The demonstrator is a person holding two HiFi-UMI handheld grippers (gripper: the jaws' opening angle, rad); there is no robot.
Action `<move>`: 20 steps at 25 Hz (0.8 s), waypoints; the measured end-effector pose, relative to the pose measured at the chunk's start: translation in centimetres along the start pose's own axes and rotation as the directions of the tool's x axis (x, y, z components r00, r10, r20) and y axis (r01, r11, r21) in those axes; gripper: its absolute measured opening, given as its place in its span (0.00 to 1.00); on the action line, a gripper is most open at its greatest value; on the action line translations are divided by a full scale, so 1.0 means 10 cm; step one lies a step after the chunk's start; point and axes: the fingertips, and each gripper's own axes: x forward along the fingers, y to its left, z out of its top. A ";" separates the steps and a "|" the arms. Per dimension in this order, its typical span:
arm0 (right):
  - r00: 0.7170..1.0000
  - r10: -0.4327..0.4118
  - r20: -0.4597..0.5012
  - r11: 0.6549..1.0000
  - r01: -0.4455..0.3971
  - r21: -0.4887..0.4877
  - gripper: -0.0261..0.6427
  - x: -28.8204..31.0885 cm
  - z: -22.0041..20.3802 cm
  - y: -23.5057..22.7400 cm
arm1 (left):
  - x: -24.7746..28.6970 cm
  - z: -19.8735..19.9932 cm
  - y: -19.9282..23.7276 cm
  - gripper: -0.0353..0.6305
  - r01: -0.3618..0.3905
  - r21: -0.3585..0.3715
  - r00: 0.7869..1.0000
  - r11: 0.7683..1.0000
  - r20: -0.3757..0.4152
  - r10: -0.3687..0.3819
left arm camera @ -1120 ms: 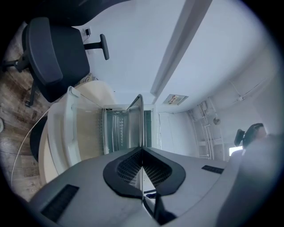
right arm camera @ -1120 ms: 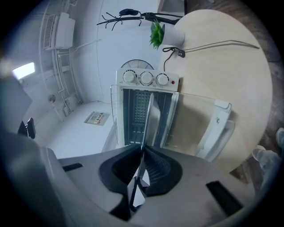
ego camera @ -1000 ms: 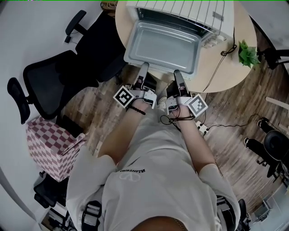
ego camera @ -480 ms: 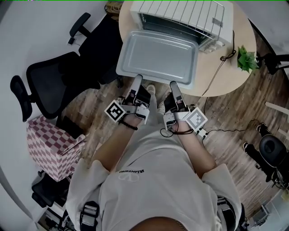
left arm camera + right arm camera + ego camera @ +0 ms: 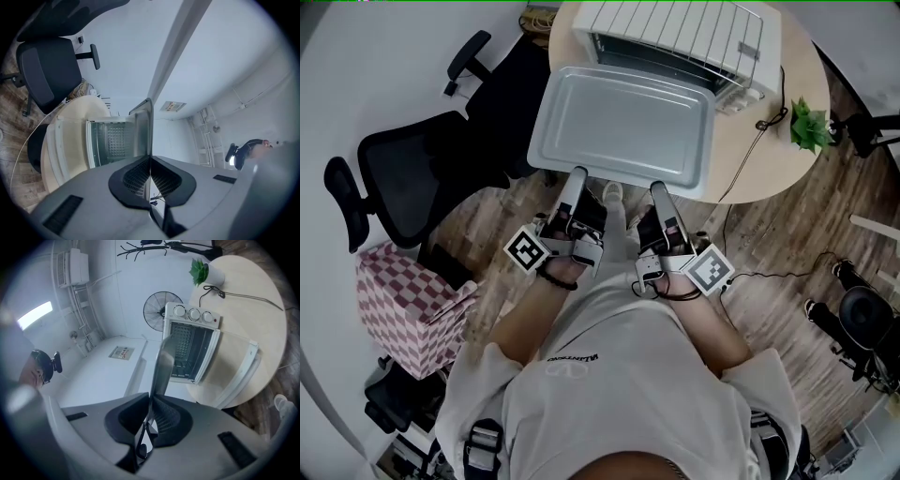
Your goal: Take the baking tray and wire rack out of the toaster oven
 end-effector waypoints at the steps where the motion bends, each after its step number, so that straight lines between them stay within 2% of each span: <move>1: 1.000 0.008 0.000 1.000 -0.008 -0.012 0.08 0.00 0.00 0.05 | 0.00 0.00 -0.05 0.06 0.007 -0.002 1.000 1.000 -0.001 -0.007; 10: 0.996 0.084 0.042 0.990 -0.079 -0.116 0.08 0.02 0.25 0.49 | 0.29 -0.06 -0.48 0.06 0.098 -0.003 0.994 0.995 -0.039 -0.098; 20: 0.984 0.127 0.122 0.973 -0.100 -0.210 0.08 0.37 0.83 0.71 | 1.06 -0.06 -0.64 0.06 0.186 -0.004 0.977 0.983 -0.106 -0.185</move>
